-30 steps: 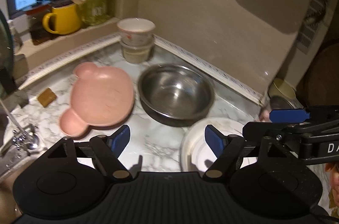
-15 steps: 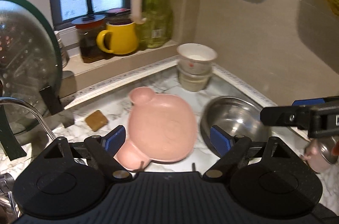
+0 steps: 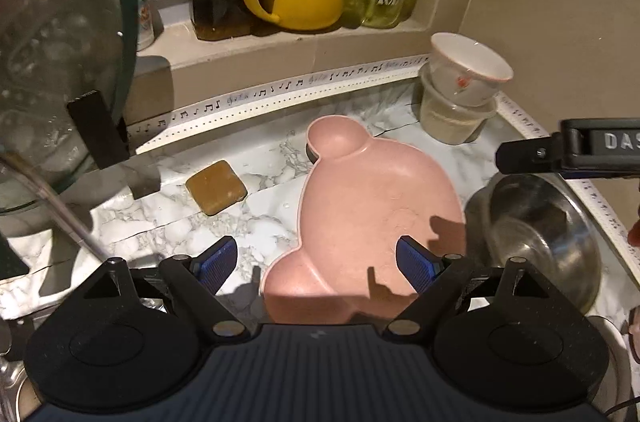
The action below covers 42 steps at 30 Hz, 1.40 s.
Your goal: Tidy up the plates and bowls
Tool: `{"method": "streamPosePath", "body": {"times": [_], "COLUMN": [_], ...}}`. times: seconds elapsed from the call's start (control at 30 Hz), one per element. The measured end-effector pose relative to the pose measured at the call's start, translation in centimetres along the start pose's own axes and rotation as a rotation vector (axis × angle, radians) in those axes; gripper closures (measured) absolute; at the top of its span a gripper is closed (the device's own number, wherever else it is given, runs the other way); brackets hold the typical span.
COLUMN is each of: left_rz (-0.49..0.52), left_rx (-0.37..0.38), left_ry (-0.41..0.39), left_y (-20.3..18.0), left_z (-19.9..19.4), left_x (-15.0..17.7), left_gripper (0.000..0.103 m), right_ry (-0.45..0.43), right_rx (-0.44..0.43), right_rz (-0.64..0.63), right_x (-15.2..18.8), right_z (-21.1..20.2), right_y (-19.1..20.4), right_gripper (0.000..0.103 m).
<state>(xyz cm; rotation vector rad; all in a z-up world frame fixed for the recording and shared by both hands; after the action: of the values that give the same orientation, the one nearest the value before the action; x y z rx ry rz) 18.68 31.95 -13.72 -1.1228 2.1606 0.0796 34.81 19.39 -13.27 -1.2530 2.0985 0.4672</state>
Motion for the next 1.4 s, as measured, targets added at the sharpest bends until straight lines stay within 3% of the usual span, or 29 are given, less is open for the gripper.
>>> {"method": "streamPosePath", "body": {"times": [0.57, 0.67, 0.77, 0.9, 1.07, 1.4], "left_rz": [0.006, -0.017, -0.024, -0.022, -0.017, -0.011], "left_rx": [-0.066, -0.070, -0.069, -0.069, -0.067, -0.075], "left_ry": [0.047, 0.068, 0.086, 0.103, 0.098, 0.080], "left_y": [0.2, 0.5, 0.6, 0.7, 0.6, 0.8], "left_z": [8.4, 9.4, 10.1, 10.8, 11.1, 10.4], "left_x": [-0.6, -0.7, -0.6, -0.5, -0.6, -1.0], "left_gripper": [0.018, 0.037, 0.042, 0.063, 0.080, 0.089], "right_ry": [0.118, 0.141, 0.156, 0.161, 0.163, 0.140], "right_rx": [-0.043, -0.051, -0.064, -0.045, -0.015, -0.012], "right_rz": [-0.022, -0.015, -0.005, -0.016, -0.032, -0.005], "right_x": [-0.8, -0.6, -0.4, -0.2, -0.1, 0.0], "right_z": [9.7, 10.7, 11.5, 12.0, 12.3, 11.6], "right_y": [-1.2, -1.2, -1.2, -1.2, -1.5, -1.7], "right_gripper": [0.039, 0.054, 0.059, 0.069, 0.089, 0.093]}}
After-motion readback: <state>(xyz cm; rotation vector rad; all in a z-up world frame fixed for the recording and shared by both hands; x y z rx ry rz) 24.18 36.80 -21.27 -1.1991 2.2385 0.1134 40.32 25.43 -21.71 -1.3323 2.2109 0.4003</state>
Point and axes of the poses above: each gripper's, at about its wrist camera, not at the fingertips, and z roughly the way its jaws point, y to its left, x to its underside, the point moved 7 cm from there along z, roughly the way its jaws point, and after that the axes turned 13 degrees about -z, right-handed, at the moved point
